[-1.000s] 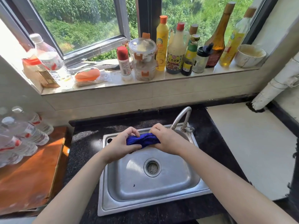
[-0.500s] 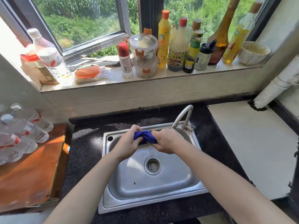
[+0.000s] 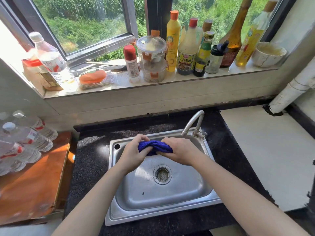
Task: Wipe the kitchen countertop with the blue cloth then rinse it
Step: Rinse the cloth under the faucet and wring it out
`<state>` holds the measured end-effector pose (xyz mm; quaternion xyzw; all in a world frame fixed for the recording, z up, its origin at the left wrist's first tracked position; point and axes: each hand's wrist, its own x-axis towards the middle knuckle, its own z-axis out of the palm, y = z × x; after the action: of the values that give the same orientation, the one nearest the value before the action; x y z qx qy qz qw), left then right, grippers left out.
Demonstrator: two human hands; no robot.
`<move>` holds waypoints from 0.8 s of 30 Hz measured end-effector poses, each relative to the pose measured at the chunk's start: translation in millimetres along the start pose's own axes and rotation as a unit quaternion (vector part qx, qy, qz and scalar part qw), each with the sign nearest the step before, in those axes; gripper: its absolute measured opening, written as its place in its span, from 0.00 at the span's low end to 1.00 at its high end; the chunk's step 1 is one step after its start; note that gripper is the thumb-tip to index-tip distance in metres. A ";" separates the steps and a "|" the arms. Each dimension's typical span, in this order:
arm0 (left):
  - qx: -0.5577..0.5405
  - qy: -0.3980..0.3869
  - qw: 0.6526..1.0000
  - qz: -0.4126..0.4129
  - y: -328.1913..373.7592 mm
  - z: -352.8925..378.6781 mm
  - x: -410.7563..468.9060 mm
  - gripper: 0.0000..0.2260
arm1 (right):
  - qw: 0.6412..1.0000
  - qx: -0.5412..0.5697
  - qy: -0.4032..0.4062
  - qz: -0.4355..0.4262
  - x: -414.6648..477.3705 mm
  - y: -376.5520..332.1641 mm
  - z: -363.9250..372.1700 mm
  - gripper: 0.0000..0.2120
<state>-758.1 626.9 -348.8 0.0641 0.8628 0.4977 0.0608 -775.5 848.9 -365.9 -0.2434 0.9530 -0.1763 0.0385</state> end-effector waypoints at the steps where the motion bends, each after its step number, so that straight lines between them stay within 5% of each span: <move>1: -0.010 0.007 1.000 -0.012 0.8 -0.5 -1.6 0.10 | 1.000 0.014 -0.003 0.005 -1.6 -0.1 -0.6 0.22; 6: -0.096 -0.051 0.992 -0.071 1.7 -4.0 -8.1 0.07 | 0.992 0.122 -0.029 0.025 -9.8 -2.9 -5.5 0.25; 9: -0.134 -0.002 0.986 -0.103 5.6 0.9 -11.0 0.08 | 0.990 0.134 -0.004 0.039 -13.8 -12.8 -4.7 0.21; 16: -0.020 0.092 0.995 -0.024 15.1 19.6 -16.8 0.10 | 0.981 0.041 0.188 0.037 -13.7 -26.2 11.4 0.22; 24: 0.020 0.114 0.993 0.026 18.5 27.0 -22.2 0.10 | 0.977 0.007 0.212 -0.007 -7.7 -23.2 9.1 0.19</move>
<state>-730.8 655.3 -345.3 0.0306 0.8720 0.4858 -0.0521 -756.8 830.6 -366.3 -0.2066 0.9365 -0.2308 -0.1644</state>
